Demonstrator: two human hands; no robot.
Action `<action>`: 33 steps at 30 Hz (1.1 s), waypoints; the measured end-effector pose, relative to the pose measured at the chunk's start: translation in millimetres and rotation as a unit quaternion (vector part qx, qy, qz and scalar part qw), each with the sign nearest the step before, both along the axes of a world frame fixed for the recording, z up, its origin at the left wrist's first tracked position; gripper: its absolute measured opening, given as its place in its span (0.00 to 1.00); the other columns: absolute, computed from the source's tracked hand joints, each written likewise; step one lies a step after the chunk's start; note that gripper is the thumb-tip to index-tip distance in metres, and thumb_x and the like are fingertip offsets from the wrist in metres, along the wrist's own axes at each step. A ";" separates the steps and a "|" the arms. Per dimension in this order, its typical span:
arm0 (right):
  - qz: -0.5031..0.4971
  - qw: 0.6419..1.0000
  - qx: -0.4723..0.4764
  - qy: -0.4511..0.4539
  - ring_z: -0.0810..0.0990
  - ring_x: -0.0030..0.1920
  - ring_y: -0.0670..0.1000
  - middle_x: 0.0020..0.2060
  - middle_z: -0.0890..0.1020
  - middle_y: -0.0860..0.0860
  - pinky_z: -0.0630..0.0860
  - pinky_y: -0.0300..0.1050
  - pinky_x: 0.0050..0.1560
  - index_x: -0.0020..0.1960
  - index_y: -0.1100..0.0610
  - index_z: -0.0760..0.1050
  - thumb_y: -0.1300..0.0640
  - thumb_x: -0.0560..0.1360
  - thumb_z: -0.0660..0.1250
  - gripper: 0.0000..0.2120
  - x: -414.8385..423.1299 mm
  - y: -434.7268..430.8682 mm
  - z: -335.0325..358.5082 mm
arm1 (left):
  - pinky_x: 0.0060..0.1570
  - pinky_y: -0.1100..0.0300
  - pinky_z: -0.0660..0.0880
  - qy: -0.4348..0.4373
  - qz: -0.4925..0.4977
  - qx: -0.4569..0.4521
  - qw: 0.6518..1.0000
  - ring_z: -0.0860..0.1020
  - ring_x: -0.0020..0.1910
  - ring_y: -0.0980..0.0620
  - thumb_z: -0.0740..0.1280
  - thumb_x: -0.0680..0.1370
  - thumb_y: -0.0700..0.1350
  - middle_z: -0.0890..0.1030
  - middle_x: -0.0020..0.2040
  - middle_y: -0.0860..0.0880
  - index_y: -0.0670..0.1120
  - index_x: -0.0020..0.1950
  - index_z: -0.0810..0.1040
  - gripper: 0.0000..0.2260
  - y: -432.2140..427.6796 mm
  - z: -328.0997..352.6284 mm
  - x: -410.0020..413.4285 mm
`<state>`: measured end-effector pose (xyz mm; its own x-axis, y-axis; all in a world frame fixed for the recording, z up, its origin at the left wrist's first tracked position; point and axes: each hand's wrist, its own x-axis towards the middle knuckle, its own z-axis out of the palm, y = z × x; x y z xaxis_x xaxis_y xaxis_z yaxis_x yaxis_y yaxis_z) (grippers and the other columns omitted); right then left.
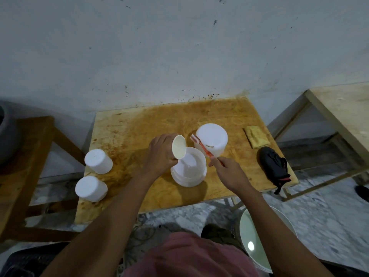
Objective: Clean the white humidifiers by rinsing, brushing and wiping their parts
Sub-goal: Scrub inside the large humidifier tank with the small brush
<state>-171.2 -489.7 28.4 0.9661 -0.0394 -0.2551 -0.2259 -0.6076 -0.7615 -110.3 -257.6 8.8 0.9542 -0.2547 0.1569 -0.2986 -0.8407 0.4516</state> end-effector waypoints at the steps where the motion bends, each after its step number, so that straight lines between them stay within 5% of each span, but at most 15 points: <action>1: -0.002 1.000 0.000 -0.002 0.74 0.34 0.42 0.30 0.75 0.43 0.67 0.44 0.36 0.46 0.48 0.80 0.43 0.82 0.56 0.17 1.5 0.1 1.7 | 0.63 0.50 0.66 -0.008 -0.003 0.008 1.000 0.72 0.65 0.43 0.80 0.64 0.46 0.75 0.65 0.45 0.44 0.70 0.71 0.37 1.0 -1.2 1.5; 11: -0.004 1.000 -0.001 -0.005 0.79 0.38 0.48 0.34 0.80 0.47 0.75 0.50 0.43 0.46 0.46 0.80 0.43 0.82 0.55 0.16 4.6 -1.4 2.6 | 0.65 0.48 0.66 -0.039 -0.025 0.015 0.999 0.71 0.65 0.44 0.81 0.62 0.45 0.75 0.64 0.47 0.46 0.69 0.71 0.37 1.5 -4.0 1.3; 33: -0.001 1.000 0.000 -0.005 0.74 0.32 0.47 0.29 0.75 0.47 0.69 0.47 0.37 0.46 0.49 0.80 0.44 0.83 0.55 0.18 9.5 -7.0 0.5 | 0.70 0.45 0.62 -0.071 -0.036 0.048 0.996 0.71 0.65 0.45 0.80 0.63 0.47 0.75 0.64 0.49 0.48 0.70 0.71 0.37 -0.6 -9.6 2.4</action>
<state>-161.7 -496.7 28.9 0.9684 -0.0414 -0.2458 -0.2197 -0.6076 -0.7633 -107.9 -258.3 -0.8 0.9027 -0.3426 0.2603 -0.4154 -0.8518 0.3192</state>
